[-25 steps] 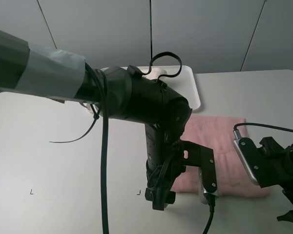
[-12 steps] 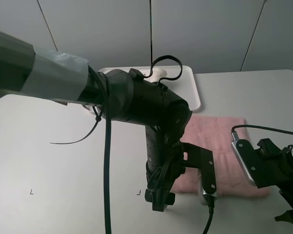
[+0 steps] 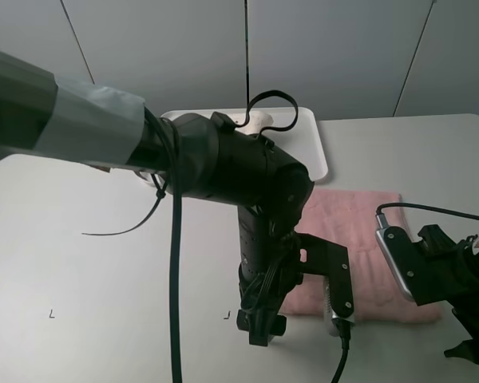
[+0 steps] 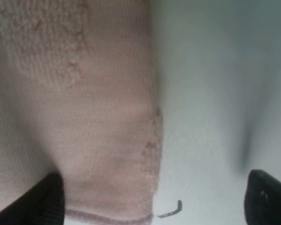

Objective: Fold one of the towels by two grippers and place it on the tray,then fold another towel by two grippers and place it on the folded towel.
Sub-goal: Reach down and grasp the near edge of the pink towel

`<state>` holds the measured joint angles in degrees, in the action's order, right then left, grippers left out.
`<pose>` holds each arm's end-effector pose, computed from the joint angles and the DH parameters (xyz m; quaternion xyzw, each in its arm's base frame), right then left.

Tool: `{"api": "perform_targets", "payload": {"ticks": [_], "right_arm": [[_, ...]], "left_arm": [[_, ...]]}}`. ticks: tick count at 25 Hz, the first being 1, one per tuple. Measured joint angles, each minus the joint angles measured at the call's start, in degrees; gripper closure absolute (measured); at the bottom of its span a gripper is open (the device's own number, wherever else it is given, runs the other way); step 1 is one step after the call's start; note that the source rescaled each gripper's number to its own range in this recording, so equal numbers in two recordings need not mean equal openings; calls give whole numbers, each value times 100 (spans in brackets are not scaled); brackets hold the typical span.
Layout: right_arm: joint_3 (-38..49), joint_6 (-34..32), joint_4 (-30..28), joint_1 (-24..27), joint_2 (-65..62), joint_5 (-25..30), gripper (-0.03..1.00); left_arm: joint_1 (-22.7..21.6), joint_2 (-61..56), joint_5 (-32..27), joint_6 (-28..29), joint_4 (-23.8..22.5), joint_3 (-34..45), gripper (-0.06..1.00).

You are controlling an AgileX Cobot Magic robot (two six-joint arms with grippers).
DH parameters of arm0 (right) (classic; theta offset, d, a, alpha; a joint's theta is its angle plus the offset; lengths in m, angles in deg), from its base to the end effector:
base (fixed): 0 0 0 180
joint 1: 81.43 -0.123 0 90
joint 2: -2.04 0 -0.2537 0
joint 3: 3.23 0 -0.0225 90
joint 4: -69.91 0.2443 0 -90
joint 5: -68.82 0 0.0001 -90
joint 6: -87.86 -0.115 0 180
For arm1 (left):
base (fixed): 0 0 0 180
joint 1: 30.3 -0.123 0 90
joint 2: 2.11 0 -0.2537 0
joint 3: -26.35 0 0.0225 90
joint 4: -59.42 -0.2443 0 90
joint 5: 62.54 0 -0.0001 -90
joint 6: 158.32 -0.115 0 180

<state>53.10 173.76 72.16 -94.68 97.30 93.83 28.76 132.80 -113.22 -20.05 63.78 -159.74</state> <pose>0.1612 0.0399 0.0567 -0.7494 0.6614 -0.0105 0.0291 0.1919 -0.3334 0.0523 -0.7546 -0.6555 0.0299 0.0001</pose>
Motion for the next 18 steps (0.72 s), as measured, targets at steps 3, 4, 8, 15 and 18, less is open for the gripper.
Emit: {"api": "perform_targets", "payload": {"ticks": [3,4,8,15,18], "right_arm": [[0,0,0,0,180,0,-3],[0,0,0,0,269,0,-3],[-10,0,0,0,452,-60,-3],[-21,0,0,0,533,-88,-3],[-47,0,0,0,555,-156,20]], "left_arm": [[0,0,0,0,0,0,-5],[0,0,0,0,0,0,-5],[0,0,0,0,0,0,-5],[0,0,0,0,10,0,-5],[0,0,0,12,10,0,-5]]}}
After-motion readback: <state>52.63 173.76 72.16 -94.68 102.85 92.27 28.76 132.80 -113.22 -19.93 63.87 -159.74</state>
